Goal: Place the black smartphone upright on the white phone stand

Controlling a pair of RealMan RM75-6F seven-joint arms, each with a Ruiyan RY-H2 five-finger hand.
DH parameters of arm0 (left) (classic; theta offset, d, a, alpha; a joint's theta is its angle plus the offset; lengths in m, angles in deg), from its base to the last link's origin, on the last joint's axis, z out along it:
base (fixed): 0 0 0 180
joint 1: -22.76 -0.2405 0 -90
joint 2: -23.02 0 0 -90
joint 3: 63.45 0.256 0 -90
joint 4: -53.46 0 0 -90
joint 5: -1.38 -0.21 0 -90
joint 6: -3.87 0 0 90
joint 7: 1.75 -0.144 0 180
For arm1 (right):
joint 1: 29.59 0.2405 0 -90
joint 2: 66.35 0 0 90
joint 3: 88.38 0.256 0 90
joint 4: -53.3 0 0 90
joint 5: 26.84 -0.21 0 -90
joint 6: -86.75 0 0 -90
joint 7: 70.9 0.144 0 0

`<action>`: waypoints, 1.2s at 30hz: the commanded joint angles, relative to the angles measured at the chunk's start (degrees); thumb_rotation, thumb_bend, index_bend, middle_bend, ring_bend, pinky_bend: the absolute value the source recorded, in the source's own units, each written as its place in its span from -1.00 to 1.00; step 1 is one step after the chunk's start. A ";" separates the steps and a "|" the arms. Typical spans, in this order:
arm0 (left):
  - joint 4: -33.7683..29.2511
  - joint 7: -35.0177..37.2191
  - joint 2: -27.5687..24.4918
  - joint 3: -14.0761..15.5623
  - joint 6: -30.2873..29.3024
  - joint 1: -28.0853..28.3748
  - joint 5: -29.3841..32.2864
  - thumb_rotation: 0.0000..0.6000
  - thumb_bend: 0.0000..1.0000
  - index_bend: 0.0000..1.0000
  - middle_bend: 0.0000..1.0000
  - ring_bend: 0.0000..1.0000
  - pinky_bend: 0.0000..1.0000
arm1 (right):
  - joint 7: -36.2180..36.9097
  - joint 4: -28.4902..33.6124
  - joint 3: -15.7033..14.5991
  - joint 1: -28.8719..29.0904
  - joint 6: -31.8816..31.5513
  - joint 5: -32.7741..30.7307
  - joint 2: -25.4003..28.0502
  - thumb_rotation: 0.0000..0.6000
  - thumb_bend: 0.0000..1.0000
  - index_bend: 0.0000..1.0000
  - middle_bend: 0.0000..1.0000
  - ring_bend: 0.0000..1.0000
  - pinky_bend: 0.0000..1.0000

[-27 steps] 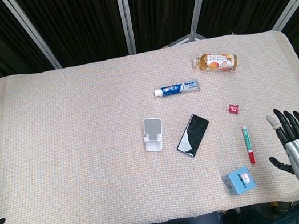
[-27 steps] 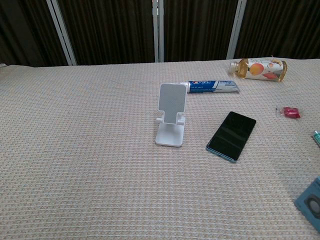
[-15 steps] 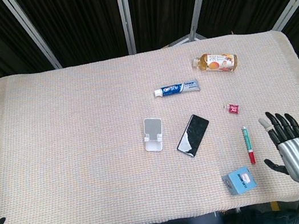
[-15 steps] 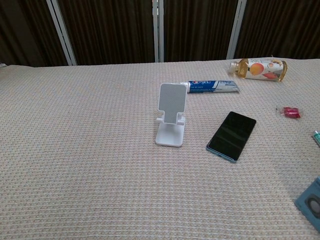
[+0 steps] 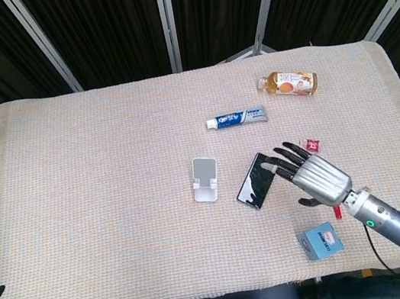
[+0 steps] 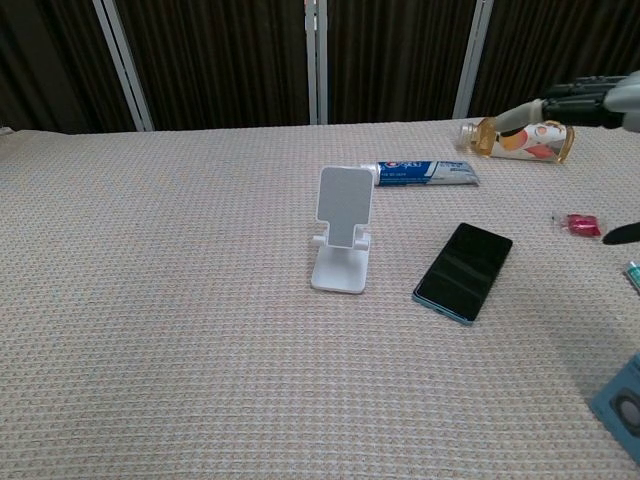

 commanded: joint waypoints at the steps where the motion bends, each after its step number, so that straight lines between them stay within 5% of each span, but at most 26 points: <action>1: -0.36 -2.56 0.92 -0.87 1.75 0.88 2.58 1.00 -1.00 -1.00 -1.00 -1.00 -1.00 | 5.73 -13.21 -1.33 7.99 2.22 8.76 -7.81 1.00 -0.87 -0.66 -0.63 -0.77 -0.63; 8: 0.06 -6.40 2.45 -2.23 3.19 2.03 6.77 1.00 -1.00 -1.00 -1.00 -1.00 -1.00 | 10.89 -27.47 -4.61 14.59 3.91 11.83 -17.02 1.00 -0.86 -0.62 -0.61 -0.75 -0.60; 17: 0.79 -8.30 3.36 -2.85 4.87 2.91 10.04 1.00 -1.00 -1.00 -1.00 -1.00 -1.00 | 7.95 -40.74 -7.73 17.97 3.82 13.43 -25.09 1.00 -0.86 -0.61 -0.65 -0.75 -0.65; 36: 0.55 -9.69 3.84 -2.69 4.57 3.11 10.49 1.00 -1.00 -1.00 -1.00 -1.00 -1.00 | 9.62 -53.04 -14.84 17.69 -0.60 12.95 -29.84 1.00 -0.86 -0.56 -0.61 -0.75 -0.65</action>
